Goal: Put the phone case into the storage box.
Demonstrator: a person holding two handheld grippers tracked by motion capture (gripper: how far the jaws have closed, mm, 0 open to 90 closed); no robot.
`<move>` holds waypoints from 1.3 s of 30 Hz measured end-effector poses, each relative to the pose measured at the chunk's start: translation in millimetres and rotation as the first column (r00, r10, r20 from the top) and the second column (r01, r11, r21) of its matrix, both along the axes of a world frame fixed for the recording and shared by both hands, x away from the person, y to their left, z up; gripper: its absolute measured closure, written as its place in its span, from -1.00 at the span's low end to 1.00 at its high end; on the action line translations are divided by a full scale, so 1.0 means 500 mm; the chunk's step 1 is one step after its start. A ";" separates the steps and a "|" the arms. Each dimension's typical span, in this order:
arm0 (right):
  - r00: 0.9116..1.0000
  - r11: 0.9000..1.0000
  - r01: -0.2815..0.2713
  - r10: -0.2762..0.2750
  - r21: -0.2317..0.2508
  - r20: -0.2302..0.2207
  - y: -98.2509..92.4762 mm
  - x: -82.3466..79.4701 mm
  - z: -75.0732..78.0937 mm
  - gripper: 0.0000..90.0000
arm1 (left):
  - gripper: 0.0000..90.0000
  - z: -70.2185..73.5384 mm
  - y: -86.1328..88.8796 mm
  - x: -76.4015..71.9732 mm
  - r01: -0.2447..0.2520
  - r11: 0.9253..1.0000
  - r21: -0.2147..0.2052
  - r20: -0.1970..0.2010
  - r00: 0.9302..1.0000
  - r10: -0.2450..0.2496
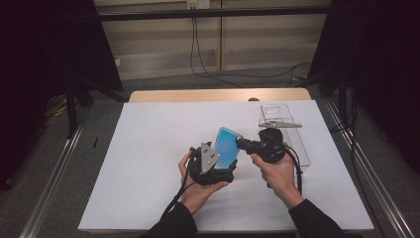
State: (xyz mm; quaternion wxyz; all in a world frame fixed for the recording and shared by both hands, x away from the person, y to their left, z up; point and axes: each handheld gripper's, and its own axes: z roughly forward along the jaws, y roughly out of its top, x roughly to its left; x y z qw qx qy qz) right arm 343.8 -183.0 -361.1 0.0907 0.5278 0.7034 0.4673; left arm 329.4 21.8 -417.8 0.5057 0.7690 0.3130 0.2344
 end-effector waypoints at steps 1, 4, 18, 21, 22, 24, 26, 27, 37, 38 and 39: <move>1.000 1.000 0.000 0.000 0.000 0.008 -0.003 0.001 0.001 0.84 | -0.91 0.001 0.001 0.001 0.007 1.000 -0.010 -0.006 1.000 -0.007; 1.000 1.000 0.008 -0.008 -0.006 0.027 -0.010 0.000 0.004 0.84 | -0.92 0.005 0.006 0.001 0.011 1.000 -0.024 -0.007 1.000 -0.012; 0.996 0.999 0.007 -0.004 -0.035 0.087 -0.026 0.000 0.006 0.84 | -0.95 0.020 0.049 0.017 -0.015 0.998 -0.063 -0.037 0.999 0.012; 0.995 0.999 0.009 -0.006 -0.036 0.097 -0.030 0.000 0.006 0.84 | -0.94 0.019 0.060 0.018 -0.007 0.998 -0.065 -0.028 1.000 0.005; 0.995 0.999 0.014 -0.010 -0.040 0.103 -0.032 0.000 0.006 0.84 | -0.94 0.018 0.063 0.018 -0.008 0.998 -0.065 -0.025 1.000 0.006; 0.994 0.999 0.017 -0.013 -0.037 0.106 -0.036 0.000 0.007 0.84 | -0.93 0.018 0.070 0.017 -0.021 0.998 -0.055 -0.009 1.000 0.020; 0.994 0.999 0.019 -0.015 -0.038 0.109 -0.041 0.000 0.008 0.84 | -0.92 0.017 0.079 0.017 -0.020 0.998 -0.057 0.017 1.000 0.021; 0.994 0.999 0.022 -0.018 -0.034 0.112 -0.042 0.000 0.009 0.84 | -0.92 0.016 0.083 0.017 -0.050 0.998 -0.044 0.038 0.998 0.051; 0.991 0.999 0.034 -0.028 -0.039 0.133 -0.056 -0.004 0.012 0.84 | -0.81 0.018 0.121 0.019 -0.023 0.992 -0.122 0.073 0.997 0.032; 0.990 0.998 0.037 -0.031 -0.042 0.136 -0.058 -0.005 0.013 0.84 | -0.80 0.017 0.125 0.019 -0.018 0.991 -0.134 0.077 0.997 0.029; 0.989 0.998 0.036 -0.030 -0.044 0.142 -0.060 -0.005 0.014 0.84 | -0.80 0.017 0.130 0.018 -0.012 0.990 -0.139 0.076 0.997 0.022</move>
